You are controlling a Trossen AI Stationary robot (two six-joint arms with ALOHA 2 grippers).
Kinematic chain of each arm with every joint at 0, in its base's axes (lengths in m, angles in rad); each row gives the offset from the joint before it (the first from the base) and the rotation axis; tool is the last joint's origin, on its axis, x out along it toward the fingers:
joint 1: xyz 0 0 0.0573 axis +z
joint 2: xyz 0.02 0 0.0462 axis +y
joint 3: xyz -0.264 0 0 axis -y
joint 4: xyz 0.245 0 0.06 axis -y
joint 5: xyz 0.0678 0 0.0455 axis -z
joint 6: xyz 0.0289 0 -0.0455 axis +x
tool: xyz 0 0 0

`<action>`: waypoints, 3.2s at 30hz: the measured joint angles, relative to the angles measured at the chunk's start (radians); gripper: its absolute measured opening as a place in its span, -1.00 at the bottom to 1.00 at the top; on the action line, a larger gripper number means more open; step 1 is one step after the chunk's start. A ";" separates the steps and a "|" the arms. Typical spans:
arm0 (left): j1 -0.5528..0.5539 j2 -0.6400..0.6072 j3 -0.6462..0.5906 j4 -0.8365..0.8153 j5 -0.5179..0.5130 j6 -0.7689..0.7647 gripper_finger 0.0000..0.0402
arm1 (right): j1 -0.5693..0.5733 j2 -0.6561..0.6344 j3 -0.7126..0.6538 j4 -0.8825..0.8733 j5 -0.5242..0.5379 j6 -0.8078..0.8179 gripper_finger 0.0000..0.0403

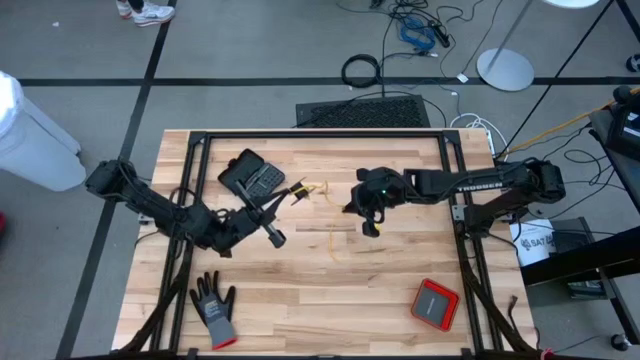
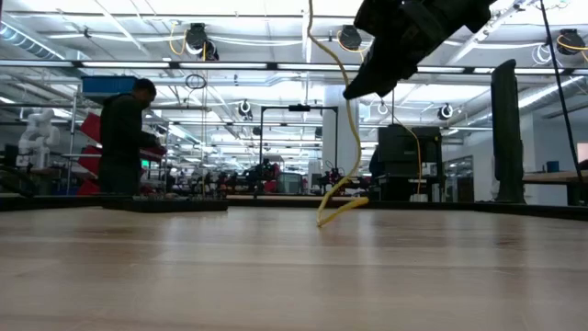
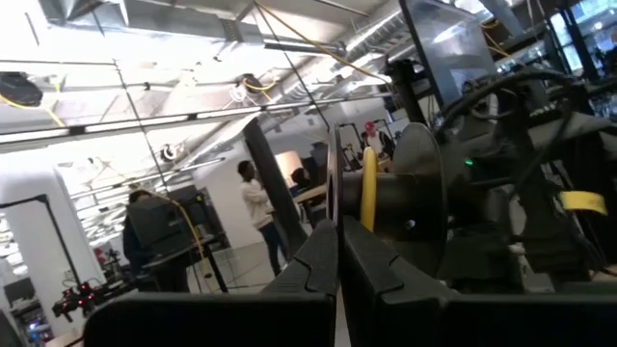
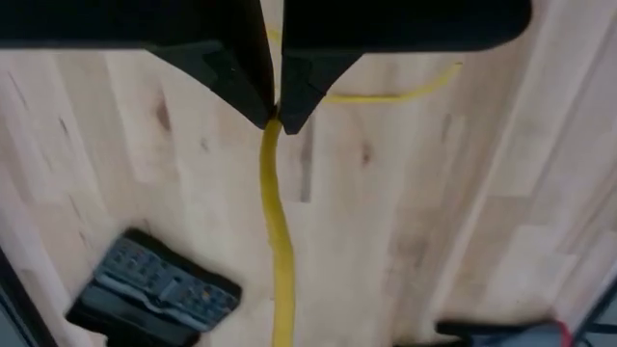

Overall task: Coil cords
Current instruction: Coil the yellow wire onto the spool

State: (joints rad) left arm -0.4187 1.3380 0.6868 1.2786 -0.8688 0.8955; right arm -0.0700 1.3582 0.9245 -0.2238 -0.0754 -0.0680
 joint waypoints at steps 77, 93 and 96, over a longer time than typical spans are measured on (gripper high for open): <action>0.183 0.133 -0.001 0.115 0.177 -0.226 -0.99 | 0.209 0.344 0.429 0.012 0.342 0.036 -0.97; 0.179 0.133 -0.002 0.115 0.122 -0.199 -0.99 | 0.275 0.276 0.429 -0.158 0.459 -0.175 -0.37; 0.179 0.133 -0.002 0.105 0.116 -0.199 -0.99 | 0.304 0.269 0.428 -0.178 0.522 -0.279 -0.22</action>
State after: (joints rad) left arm -0.2398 1.4708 0.6846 1.3841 -0.7526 0.6968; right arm 0.2344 1.6276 1.3525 -0.4023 0.4465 -0.3470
